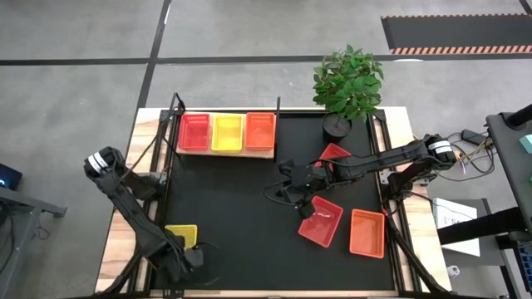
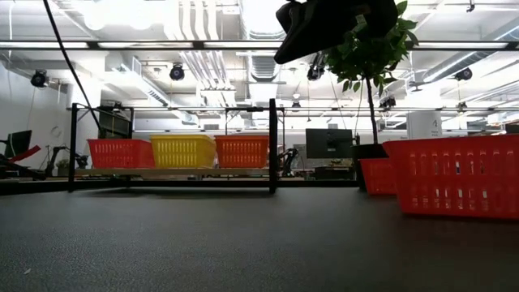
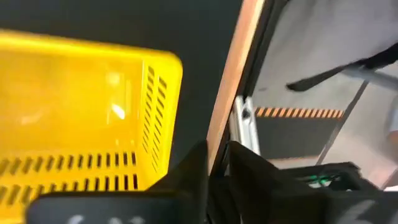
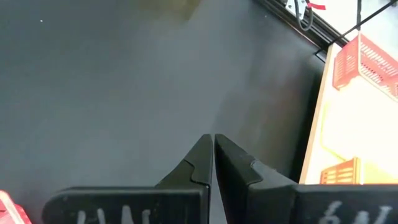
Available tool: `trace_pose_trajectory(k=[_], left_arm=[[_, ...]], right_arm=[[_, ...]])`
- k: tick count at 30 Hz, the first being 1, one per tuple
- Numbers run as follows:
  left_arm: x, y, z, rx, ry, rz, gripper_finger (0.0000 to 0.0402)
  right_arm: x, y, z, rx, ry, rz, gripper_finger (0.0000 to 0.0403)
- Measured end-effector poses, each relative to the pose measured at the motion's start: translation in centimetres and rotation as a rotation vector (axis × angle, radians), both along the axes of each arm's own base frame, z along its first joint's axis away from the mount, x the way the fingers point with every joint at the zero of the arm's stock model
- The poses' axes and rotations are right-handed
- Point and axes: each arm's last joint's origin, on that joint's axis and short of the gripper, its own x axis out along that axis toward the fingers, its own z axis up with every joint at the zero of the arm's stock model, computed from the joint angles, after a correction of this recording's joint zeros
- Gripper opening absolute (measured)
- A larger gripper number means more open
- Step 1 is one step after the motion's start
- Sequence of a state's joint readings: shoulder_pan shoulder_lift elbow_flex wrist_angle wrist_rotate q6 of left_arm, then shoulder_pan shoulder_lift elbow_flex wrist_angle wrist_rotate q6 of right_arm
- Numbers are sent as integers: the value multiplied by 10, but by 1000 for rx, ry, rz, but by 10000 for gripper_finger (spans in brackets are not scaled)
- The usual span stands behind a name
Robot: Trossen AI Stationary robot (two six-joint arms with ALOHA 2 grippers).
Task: Stack baskets on shelf by color
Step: Stack the yellow bin on top of the other yellow bins on the shelf
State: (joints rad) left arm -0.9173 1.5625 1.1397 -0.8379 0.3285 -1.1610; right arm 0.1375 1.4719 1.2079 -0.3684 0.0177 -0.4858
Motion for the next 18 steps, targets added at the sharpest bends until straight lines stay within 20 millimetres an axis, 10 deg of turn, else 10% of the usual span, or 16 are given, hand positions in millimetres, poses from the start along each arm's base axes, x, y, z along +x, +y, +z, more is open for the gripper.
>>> trace_pose_trajectory(k=[10,18], left_arm=[[2,-10,-22,56,63,-11,181],[-6,-6,-7,35,33,-20,196]], right_arm=[[0,0,0,5,1,-4,9],[0,0,0,10,1,-9,9]])
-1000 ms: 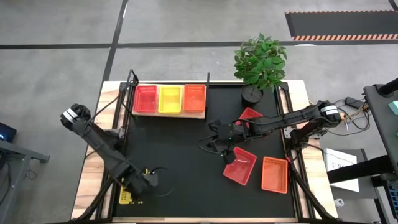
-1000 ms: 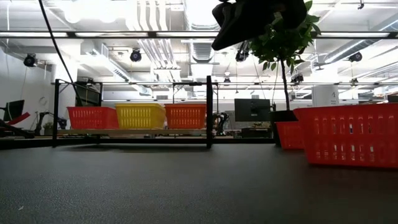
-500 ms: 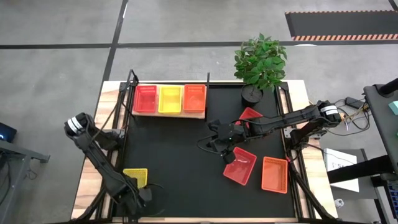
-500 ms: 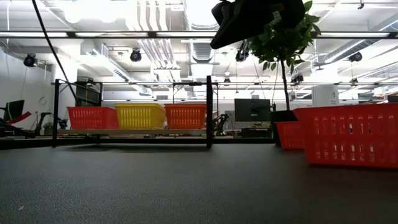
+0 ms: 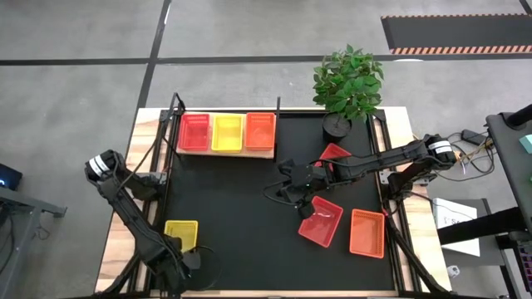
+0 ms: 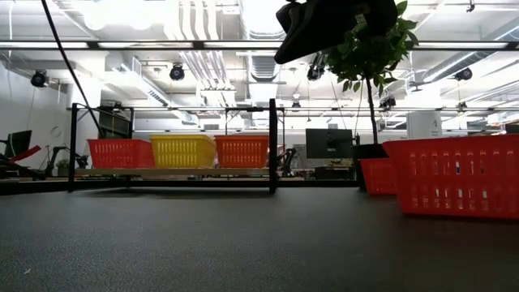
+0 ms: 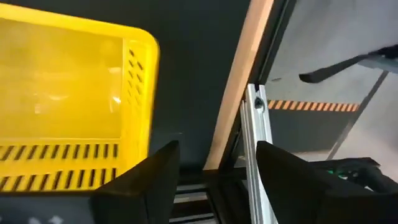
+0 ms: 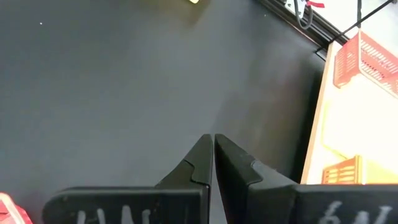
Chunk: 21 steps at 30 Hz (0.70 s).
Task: Stack baskets on shelf by color
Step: Stack the yellow bin on top of the other yellow bins on the shelf
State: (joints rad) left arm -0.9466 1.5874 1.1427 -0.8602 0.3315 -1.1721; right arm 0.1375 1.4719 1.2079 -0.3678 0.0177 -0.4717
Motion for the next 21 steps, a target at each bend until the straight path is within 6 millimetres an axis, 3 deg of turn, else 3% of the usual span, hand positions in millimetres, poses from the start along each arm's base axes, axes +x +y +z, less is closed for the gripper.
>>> trace_pose_trajectory(k=[7,14,18,21], left_arm=[[-6,12,-3,193,-96,27,196],[-7,14,-31,253,-170,40,189],[-8,16,-38,260,-164,40,155],[-8,16,-38,265,-171,41,105]], right_arm=[[0,0,0,2,-2,-1,9],[-1,0,-3,-24,4,21,9],[-1,0,-3,-17,9,14,9],[-3,-1,-3,-7,22,4,9]])
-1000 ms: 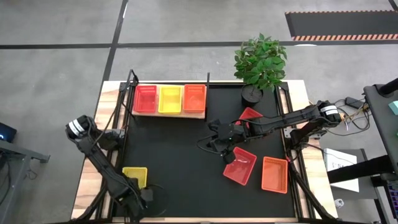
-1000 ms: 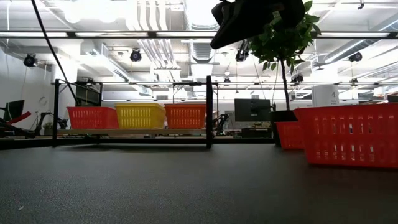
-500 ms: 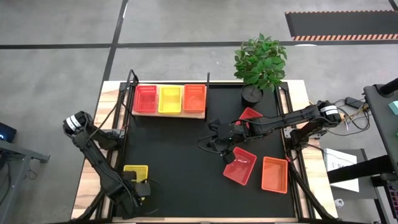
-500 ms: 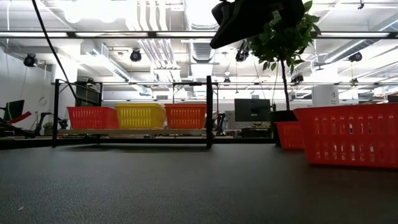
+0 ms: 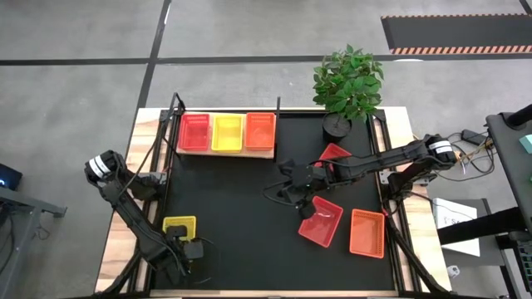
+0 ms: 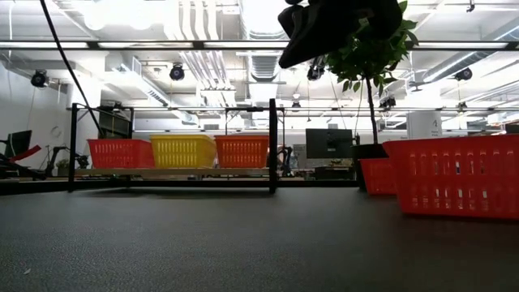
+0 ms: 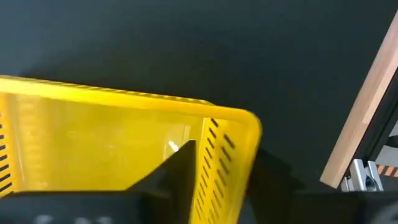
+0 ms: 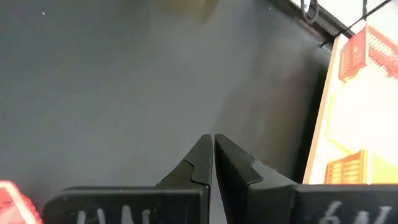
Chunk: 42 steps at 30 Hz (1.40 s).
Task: Stack baskets on shelf by color
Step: Stack the yellow bin on top of the other yellow bins on the shelf
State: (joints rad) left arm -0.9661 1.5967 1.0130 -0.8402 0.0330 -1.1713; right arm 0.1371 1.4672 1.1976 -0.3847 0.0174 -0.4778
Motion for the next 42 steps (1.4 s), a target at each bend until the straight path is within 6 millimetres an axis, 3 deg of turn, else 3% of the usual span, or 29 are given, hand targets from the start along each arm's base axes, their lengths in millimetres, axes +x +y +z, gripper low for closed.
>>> trace_pose_trajectory(k=[5,14,22,27,34,42], left_arm=[[1,-1,3,-7,-5,2,12],[17,1,30,-21,-25,52,0],[52,14,86,-46,-107,125,0],[66,28,119,28,-218,48,0],[91,64,150,211,-352,-108,0],[118,135,156,417,-296,-325,0]], right_arm=[[-6,-1,-1,31,23,-32,9],[-25,-3,-16,90,31,-87,9],[-44,-5,-12,118,-33,-100,9],[-53,-7,-7,124,-83,-94,9],[-59,-7,-5,132,-99,-97,9],[-57,-7,-11,128,-79,-98,9]])
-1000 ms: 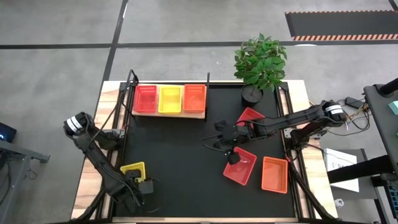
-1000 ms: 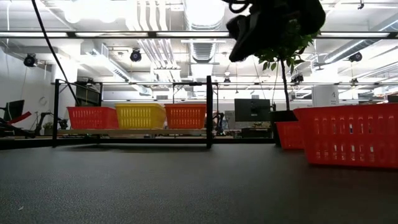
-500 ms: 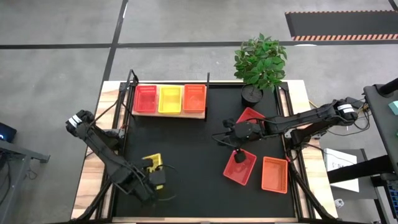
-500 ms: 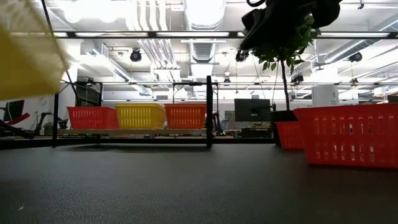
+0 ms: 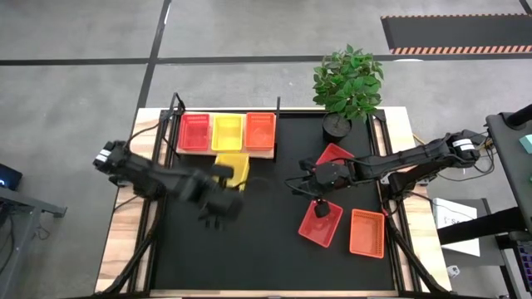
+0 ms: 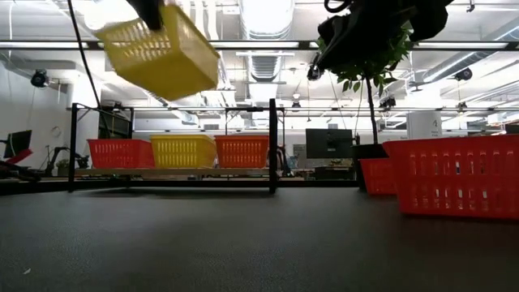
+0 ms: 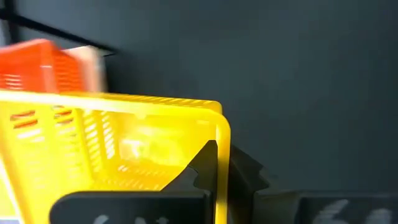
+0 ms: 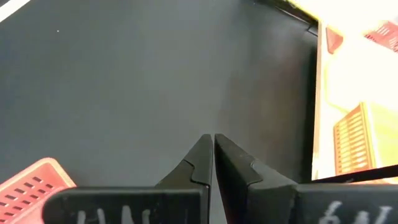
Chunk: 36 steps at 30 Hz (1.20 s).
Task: Stack baskets on shelf by color
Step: Stack the yellow bin on top of the other yellow bins on the shelf
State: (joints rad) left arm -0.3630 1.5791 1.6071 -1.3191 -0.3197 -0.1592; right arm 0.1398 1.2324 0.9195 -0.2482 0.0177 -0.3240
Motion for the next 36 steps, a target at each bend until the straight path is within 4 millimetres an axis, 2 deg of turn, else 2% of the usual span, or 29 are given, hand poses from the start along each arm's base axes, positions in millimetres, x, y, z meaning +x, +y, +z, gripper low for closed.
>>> trace_pose_trajectory(k=[6,12,15,20,36], left_arm=[[12,64,-8,163,105,-71,0],[14,123,-15,220,153,74,0],[11,141,-19,215,178,132,0],[9,151,-18,212,177,166,0],[3,153,-11,235,185,90,0]], right_arm=[[0,0,-1,1,3,-1,9],[0,0,-1,28,7,-23,9],[0,0,-1,28,7,-23,9],[0,0,-2,35,6,-28,9],[-1,0,-4,49,18,-41,9]])
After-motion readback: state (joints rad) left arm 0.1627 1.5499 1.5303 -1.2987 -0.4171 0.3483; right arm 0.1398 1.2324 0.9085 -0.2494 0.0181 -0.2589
